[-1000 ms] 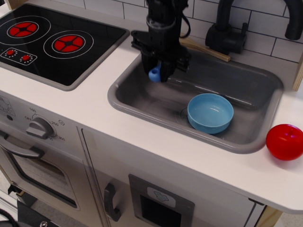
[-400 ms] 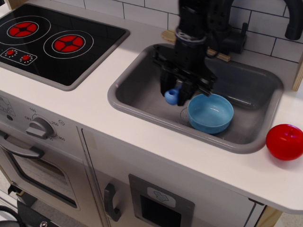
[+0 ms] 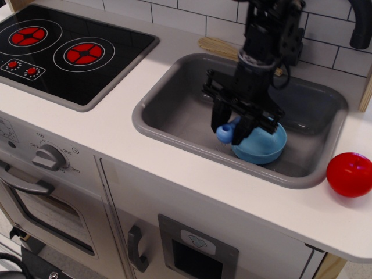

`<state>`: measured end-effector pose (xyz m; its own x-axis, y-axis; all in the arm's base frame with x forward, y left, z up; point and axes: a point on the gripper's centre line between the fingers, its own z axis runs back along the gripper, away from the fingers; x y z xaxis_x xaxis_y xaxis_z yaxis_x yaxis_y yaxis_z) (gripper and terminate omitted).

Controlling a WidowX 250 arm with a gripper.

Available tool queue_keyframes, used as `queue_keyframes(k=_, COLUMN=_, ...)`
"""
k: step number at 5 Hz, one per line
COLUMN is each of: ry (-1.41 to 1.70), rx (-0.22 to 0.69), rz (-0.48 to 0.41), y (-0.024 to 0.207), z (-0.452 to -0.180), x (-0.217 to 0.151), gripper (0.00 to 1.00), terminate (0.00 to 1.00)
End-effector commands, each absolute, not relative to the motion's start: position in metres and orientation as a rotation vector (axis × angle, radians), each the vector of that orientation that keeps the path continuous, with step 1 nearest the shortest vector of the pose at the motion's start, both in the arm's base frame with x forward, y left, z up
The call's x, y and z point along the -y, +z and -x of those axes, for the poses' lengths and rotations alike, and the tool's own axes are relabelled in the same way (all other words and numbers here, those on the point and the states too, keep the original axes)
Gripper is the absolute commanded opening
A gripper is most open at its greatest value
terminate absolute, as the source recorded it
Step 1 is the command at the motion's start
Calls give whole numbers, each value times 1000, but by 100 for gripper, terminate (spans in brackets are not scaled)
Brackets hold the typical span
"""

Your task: Put spoon in bowl sink

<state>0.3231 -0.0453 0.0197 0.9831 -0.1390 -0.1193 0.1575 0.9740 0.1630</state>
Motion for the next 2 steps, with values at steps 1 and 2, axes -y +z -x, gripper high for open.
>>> queue_keyframes(k=1, ry=-126, rx=-75, rz=-204, y=23, z=-341, x=51, gripper=100, terminate=0)
queue_keyframes(k=2, ry=-100, rx=-53, rz=-190, y=34, z=-341, x=49, gripper=100, terminate=0)
